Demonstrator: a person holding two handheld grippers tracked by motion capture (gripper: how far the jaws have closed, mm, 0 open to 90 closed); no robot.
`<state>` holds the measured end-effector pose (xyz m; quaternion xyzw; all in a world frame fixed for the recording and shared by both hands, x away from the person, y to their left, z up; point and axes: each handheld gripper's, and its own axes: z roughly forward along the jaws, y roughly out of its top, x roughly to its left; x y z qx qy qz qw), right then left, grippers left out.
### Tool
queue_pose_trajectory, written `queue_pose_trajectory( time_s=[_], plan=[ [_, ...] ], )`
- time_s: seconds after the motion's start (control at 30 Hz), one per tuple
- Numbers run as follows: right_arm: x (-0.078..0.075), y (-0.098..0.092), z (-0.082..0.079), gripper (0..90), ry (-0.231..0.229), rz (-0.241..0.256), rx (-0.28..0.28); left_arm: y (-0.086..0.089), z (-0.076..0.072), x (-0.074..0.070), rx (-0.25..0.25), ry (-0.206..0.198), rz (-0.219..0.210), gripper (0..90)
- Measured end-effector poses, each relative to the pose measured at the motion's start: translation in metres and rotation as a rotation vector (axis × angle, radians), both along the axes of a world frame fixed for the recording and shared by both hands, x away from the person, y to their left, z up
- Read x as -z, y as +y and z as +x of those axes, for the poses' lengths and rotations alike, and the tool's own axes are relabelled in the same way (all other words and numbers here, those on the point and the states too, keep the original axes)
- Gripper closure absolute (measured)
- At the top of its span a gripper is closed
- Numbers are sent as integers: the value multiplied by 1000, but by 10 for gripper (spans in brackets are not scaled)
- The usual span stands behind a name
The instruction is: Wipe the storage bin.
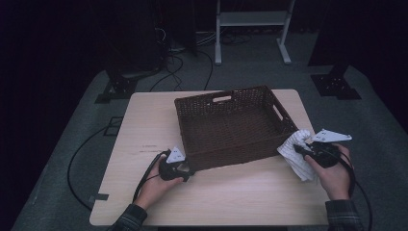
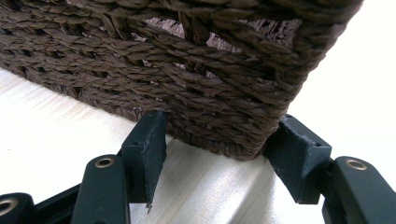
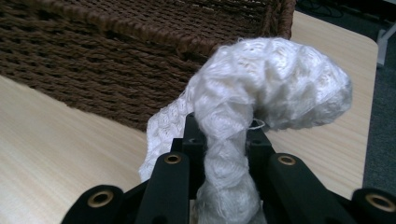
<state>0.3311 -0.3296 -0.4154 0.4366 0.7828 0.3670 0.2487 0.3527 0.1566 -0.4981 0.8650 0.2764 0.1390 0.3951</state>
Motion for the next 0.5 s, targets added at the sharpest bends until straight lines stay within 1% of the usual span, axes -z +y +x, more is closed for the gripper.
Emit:
queue_pose_trajectory(
  time_s=[0.03, 0.13, 0.17, 0.4, 0.5],
  plan=[
    [3, 0, 4, 758, 6, -1, 1, 0, 0, 0, 1, 0, 0, 389],
    [6, 0, 6, 759, 15, 0, 4, 0, 0, 0, 2, 0, 0, 390],
    [9, -1, 8, 759, 15, 1, 2, 0, 0, 0, 2, -1, 0, 391],
    [24, -3, 13, 759, 55, 3, 11, 0, 0, 0, 3, -2, 0, 392],
    [28, -3, 14, 759, 67, 1, 12, 0, 0, 0, 3, -2, 0, 392]
  ],
)
